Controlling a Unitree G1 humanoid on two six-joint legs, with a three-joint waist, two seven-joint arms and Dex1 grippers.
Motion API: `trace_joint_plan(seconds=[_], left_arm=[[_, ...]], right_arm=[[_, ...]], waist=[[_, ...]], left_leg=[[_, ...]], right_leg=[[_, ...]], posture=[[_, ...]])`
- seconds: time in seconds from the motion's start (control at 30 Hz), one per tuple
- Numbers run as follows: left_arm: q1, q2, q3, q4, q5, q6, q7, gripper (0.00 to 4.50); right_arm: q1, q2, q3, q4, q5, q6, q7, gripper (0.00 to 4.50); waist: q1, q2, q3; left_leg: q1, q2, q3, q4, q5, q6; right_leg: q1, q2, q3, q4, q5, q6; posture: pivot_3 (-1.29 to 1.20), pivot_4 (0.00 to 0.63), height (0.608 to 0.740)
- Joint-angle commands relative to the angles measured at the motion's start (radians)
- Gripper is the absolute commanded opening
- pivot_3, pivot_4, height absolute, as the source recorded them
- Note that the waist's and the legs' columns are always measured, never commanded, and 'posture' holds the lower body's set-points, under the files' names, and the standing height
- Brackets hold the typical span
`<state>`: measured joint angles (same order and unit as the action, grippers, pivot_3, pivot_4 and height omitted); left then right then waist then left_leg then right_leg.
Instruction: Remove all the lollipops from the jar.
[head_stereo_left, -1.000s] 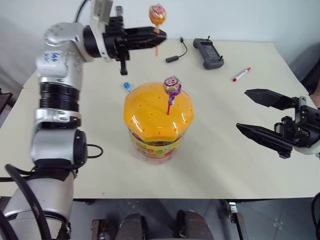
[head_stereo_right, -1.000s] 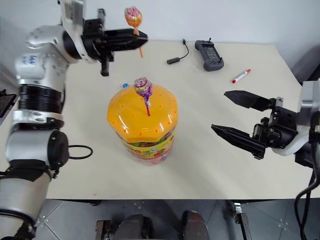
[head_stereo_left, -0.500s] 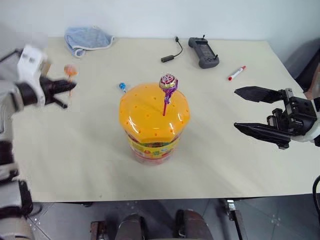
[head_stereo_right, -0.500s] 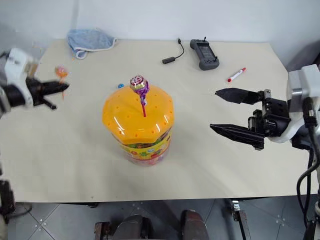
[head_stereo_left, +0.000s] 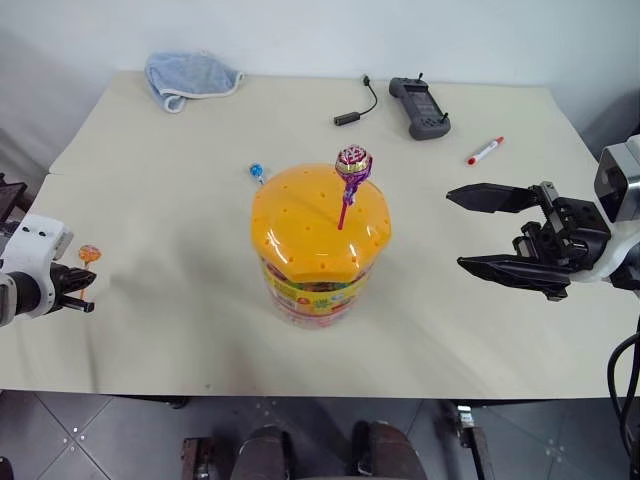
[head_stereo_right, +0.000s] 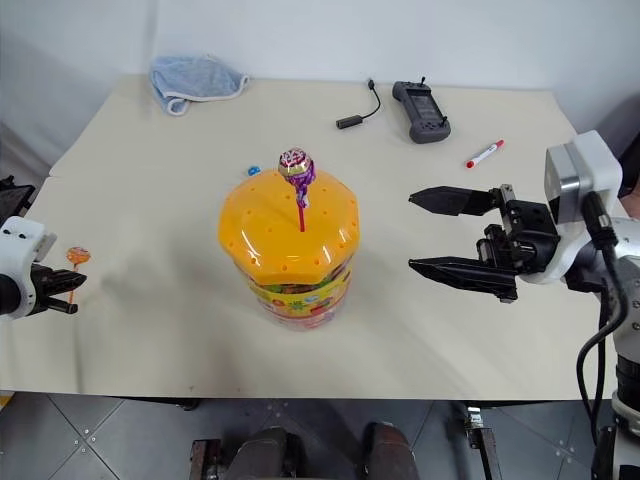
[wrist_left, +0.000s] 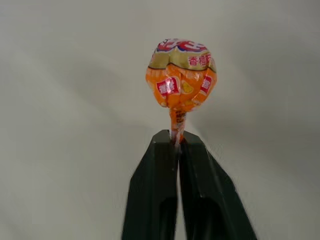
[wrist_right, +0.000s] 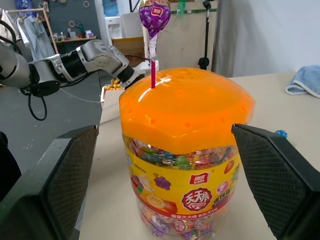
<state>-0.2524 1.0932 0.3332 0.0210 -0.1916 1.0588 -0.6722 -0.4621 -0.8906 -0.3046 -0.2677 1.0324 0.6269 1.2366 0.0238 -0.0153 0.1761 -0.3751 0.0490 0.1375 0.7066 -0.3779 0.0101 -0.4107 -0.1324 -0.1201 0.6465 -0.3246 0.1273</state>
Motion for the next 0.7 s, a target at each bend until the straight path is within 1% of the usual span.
trace_joint_plan(seconds=[0.03,0.23,0.37,0.47,0.57,0.63,0.67,0.7], left_arm=[[-0.008,0.041,-0.016,-0.012,-0.003,0.034,-0.011,1.29],[-0.016,0.082,-0.008,-0.064,-0.016,0.067,-0.03,3.23],[-0.028,0.119,0.016,-0.123,-0.051,0.068,-0.069,4.48],[-0.058,0.148,0.037,-0.163,-0.092,0.052,-0.111,4.48],[-0.161,0.152,0.044,-0.171,-0.154,-0.02,-0.168,4.48],[-0.197,0.132,0.071,-0.182,-0.22,-0.063,-0.236,4.48],[-0.207,0.107,0.097,-0.191,-0.256,-0.098,-0.267,4.48],[-0.218,0.061,0.133,-0.193,-0.308,-0.155,-0.309,4.48]], right_arm=[[-0.024,0.009,-0.004,0.001,-0.005,-0.015,0.012,4.5],[-0.032,0.009,-0.006,0.017,-0.025,-0.02,0.023,4.5],[-0.037,0.003,-0.01,0.033,-0.039,-0.028,0.038,4.5],[-0.041,-0.004,-0.016,0.038,-0.046,-0.031,0.044,4.5],[-0.052,-0.023,-0.028,0.029,-0.042,-0.015,0.031,4.5],[-0.063,-0.035,-0.035,0.012,-0.025,0.011,0.01,4.5],[-0.07,-0.04,-0.036,0.004,-0.016,0.024,0.0,4.5],[-0.08,-0.041,-0.034,-0.023,0.004,0.045,-0.027,4.5]], waist=[[-0.001,0.0,0.0],[-0.002,0.0,0.0],[0.0,0.0,0.0],[-0.001,0.0,0.0],[0.001,0.0,0.0],[-0.001,0.0,0.0],[-0.002,0.0,0.0],[-0.002,0.001,0.0]], left_leg=[[0.0,0.0,0.0,0.0,0.0,0.0],[0.001,0.0,0.003,-0.002,0.0,0.0],[0.001,0.0,0.003,-0.002,0.0,0.0],[0.001,0.0,0.003,-0.002,0.0,0.0],[0.001,0.0,0.004,-0.002,0.0,0.0],[0.001,0.0,0.004,-0.002,0.0,0.0],[0.001,0.0,0.005,-0.002,0.0,0.0],[0.001,0.0,0.005,-0.002,0.0,0.0]], right_leg=[[0.0,0.0,0.0,0.0,0.0,0.0],[-0.001,0.0,0.001,0.0,0.0,0.0],[-0.001,0.0,0.002,0.0,0.0,0.0],[-0.002,0.0,0.002,0.0,0.0,0.0],[-0.002,0.0,0.003,0.0,0.0,0.0],[-0.002,0.0,0.003,0.0,0.0,0.0],[-0.003,0.0,0.003,0.0,0.0,0.0],[-0.003,0.0,0.003,0.0,0.0,0.0]], posture=[[0.0,0.15,0.74],[0.0,0.15,0.74],[0.0,0.15,0.74],[0.0,0.15,0.74],[0.0,0.15,0.74],[0.0,0.15,0.74],[0.0,0.15,0.74],[0.0,0.15,0.74]])
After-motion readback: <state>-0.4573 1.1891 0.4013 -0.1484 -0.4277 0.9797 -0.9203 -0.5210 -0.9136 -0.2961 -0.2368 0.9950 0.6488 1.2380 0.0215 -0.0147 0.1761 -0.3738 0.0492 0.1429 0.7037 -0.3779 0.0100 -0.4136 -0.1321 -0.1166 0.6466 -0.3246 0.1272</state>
